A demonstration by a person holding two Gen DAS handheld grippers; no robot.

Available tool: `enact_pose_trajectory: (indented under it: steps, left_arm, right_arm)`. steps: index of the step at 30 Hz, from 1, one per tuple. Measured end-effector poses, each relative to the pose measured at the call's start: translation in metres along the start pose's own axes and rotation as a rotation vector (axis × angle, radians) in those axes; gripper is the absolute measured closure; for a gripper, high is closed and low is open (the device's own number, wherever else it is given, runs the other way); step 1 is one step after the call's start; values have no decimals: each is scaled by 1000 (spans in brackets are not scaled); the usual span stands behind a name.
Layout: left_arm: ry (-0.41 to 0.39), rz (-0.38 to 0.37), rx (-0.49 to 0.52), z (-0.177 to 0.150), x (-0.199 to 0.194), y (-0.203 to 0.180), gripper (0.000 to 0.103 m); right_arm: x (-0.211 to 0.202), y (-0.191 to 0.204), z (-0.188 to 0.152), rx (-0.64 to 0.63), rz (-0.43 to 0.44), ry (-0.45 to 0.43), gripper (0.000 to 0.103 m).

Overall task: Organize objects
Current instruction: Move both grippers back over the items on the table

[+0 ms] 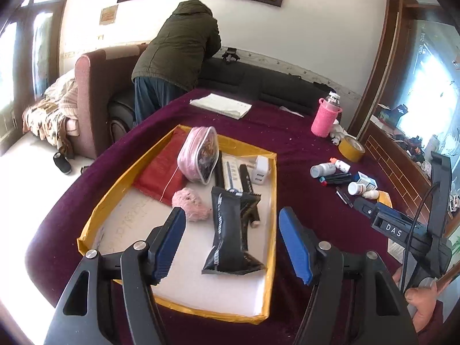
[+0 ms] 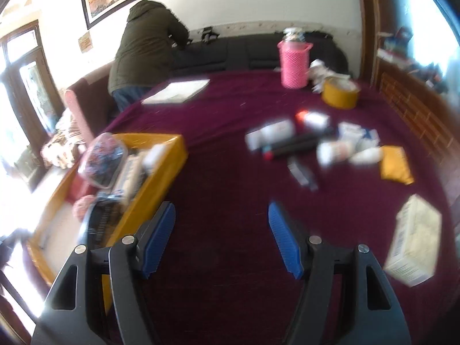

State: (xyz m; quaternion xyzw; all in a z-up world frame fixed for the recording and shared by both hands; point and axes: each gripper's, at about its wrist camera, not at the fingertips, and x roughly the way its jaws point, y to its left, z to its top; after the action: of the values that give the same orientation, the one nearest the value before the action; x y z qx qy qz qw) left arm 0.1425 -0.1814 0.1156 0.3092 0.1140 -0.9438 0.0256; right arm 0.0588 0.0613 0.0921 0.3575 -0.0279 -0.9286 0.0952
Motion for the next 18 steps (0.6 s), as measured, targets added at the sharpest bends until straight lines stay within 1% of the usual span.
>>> enact_pose_trajectory:
  steps: [1, 4, 5, 7, 9, 11, 13, 14, 15, 16, 17, 18]
  left_arm:
    - [-26, -4, 11, 5, -6, -8, 41]
    - [-124, -44, 48, 30, -30, -37, 41]
    - [-155, -78, 61, 42, -41, -50, 41]
    - [-199, -149, 93, 63, -60, -73, 41]
    - [-230, -215, 124, 81, -76, -94, 41]
    - [-235, -315, 140, 103, -93, -114, 41]
    - [-221, -394, 143, 123, -105, -130, 41]
    - [-213, -427, 141, 136, -112, -139, 41]
    - [-212, -446, 139, 145, -118, -145, 41]
    - [-214, -461, 140, 154, -125, -149, 38]
    - [-220, -477, 145, 163, -133, -154, 28]
    - [-230, -486, 149, 168, -138, -157, 24]
  right_arm:
    - [-4, -13, 1, 0, -25, -14, 36]
    - [-18, -43, 2, 28, -36, -19, 36]
    - [-27, -57, 6, 39, -34, -20, 36]
    - [-43, -72, 14, 39, -38, -32, 36]
    - [-71, -89, 31, 25, -60, -76, 36]
    - [-98, -101, 50, 7, -83, -121, 36]
    - [-129, -116, 74, -3, -102, -171, 35]
    - [-150, -123, 90, -11, -141, -209, 31]
    - [-162, -126, 100, -18, -165, -231, 28]
    - [-175, -130, 111, -26, -182, -252, 25]
    - [-194, -134, 127, -36, -198, -278, 23]
    - [-204, -137, 137, -47, -210, -286, 22]
